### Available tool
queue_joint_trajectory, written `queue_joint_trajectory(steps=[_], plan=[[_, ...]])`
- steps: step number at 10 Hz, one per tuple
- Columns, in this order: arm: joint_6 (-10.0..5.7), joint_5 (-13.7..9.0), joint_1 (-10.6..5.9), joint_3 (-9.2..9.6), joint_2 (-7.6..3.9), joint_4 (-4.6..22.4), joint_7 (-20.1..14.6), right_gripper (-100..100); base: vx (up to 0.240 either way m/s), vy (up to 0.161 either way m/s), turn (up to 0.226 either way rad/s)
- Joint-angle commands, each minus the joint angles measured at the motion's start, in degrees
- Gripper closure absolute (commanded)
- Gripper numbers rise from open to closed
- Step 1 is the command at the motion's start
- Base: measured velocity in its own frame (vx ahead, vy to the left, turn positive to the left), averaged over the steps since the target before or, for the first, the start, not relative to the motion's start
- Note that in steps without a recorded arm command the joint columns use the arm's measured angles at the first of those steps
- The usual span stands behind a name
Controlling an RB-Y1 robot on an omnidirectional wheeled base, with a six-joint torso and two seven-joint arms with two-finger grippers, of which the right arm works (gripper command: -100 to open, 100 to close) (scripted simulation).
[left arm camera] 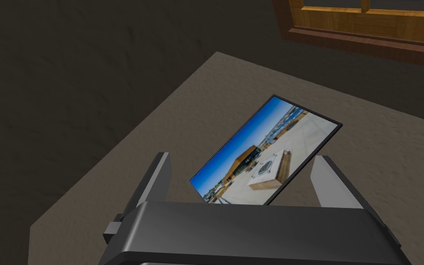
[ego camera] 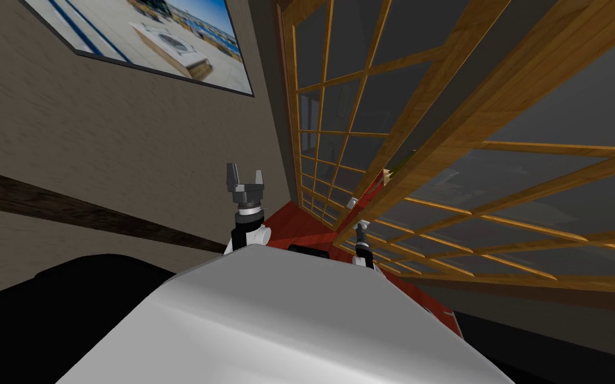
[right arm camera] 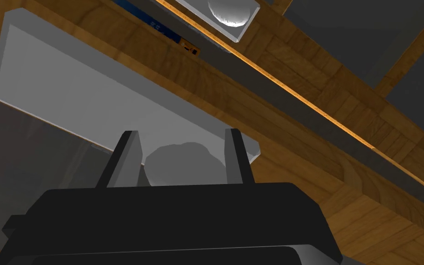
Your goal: Pull the door open
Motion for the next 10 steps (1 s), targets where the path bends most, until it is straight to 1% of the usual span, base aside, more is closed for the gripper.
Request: queue_joint_trajectory(steps=[1,2,4,5,6,7,8,9,10], plan=[[-0.06,-0.77,0.5,-0.22,-0.6,-1.35,-2.28,100,-0.028,-0.015,0.041],[-0.07,-1.64,0.68,0.12,-0.64,-1.64,-4.14,100,-0.036,-0.017,0.064],[-0.07,-1.64,0.68,0.12,-0.64,-1.64,-4.62,100,-0.018,-0.002,0.018],[-0.07,-2.5,0.87,0.47,-0.68,-1.94,-6.96,100,-0.019,-0.006,0.049],[-0.07,-3.37,1.06,0.81,-0.72,-2.24,-8.6,100,-0.036,-0.025,0.088],[-0.07,-3.37,1.06,0.81,-0.72,-2.24,-9.31,100,-0.032,-0.025,0.046],[-0.08,-4.24,1.24,1.15,-0.76,-2.54,-11.26,100,-0.028,-0.017,0.058],[-0.08,-4.24,1.24,1.15,-0.76,-2.54,-11.65,100,-0.019,-0.004,0.026],[-0.08,-5.13,1.43,1.5,-0.8,-2.84,-13.53,100,-0.029,-0.005,0.058]])
